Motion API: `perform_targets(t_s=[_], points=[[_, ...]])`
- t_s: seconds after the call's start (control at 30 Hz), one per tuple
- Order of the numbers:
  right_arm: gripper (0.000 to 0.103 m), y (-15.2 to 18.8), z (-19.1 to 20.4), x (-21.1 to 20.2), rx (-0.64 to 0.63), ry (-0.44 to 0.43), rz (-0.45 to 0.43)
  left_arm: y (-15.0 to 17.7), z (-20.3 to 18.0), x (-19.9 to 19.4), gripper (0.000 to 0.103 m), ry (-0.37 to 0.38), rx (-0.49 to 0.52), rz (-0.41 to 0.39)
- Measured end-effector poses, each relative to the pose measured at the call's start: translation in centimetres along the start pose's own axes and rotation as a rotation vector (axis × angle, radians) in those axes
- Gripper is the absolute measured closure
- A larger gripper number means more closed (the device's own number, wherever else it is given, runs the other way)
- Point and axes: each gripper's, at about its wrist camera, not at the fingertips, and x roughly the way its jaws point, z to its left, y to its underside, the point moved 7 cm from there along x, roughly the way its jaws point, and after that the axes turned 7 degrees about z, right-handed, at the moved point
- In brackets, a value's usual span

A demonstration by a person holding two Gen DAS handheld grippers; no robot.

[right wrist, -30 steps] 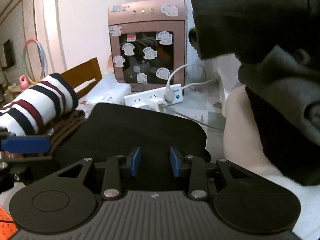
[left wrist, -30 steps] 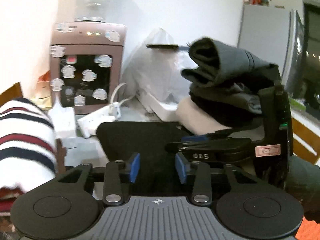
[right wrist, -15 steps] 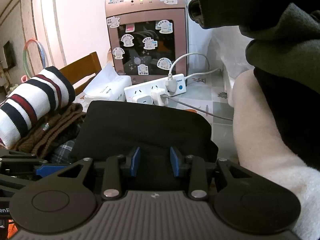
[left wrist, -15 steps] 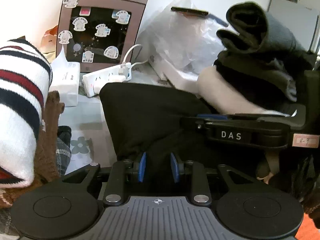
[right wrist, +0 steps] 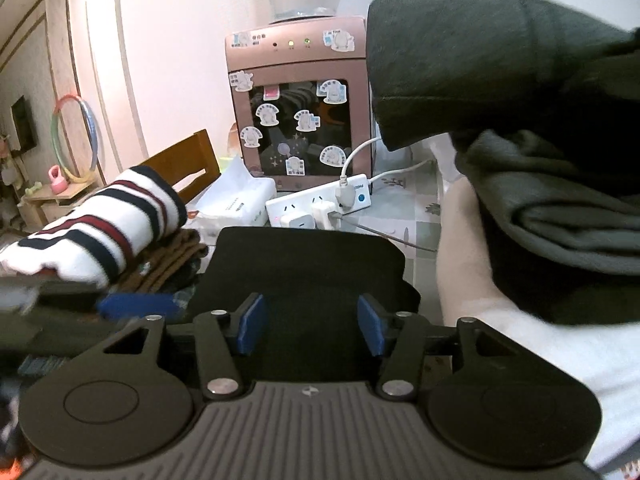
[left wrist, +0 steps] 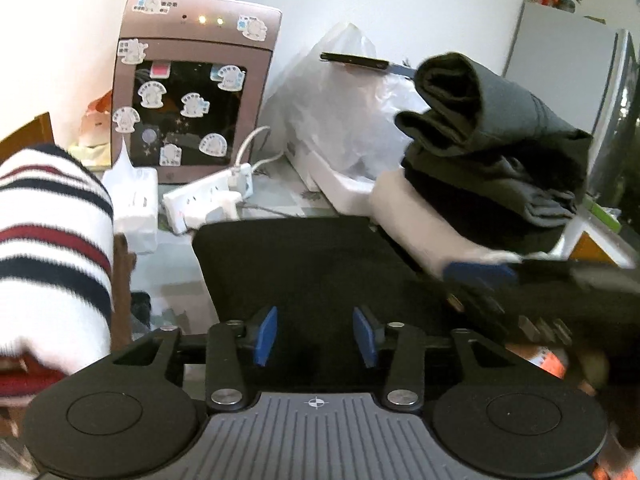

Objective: Fold clothes
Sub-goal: 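Lower the black bundle onto the side table beside the white towel stack, then open both grippers and release the black bundle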

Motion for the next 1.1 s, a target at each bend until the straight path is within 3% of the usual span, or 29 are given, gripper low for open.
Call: perform_targets(t_s=[0.07, 0.27, 0.37, 0.63, 0.7, 0.9, 1.1], points=[[0.045, 0.7, 0.1, -1.1, 0.002, 0.005, -0.003, -1.0, 0.2, 0.6, 0.067, 0.008, -0.013, 0.006], [0.045, 3.5, 0.7, -2.1, 0.020, 0.002, 0.009, -3.4, 0.9, 4.4, 0.068, 0.010, -0.003, 0.061], [0.044, 4.9, 1.0, -1.4, 0.031, -0.024, 0.029, -3.8, 1.5, 6.3, 0.068, 0.009, 0.003, 0.084], [0.042, 7.2, 0.6, 1.1, 0.017, 0.010, 0.072, -3.9, 3.2, 9.8, 0.066, 0.043, -0.019, 0.103], [0.041, 7.2, 0.8, 1.2, 0.013, 0.010, 0.070, -4.1, 3.2, 9.8, 0.064, 0.056, -0.027, 0.093], [0.039, 7.2, 1.1, 0.0, 0.018, 0.012, 0.069, -4.4, 2.0, 7.8, 0.040, 0.066, -0.003, 0.064], [0.032, 6.0, 1.9, -3.4, 0.033, 0.007, 0.059, -3.7, 1.0, 2.7, 0.036, 0.044, 0.007, 0.051]])
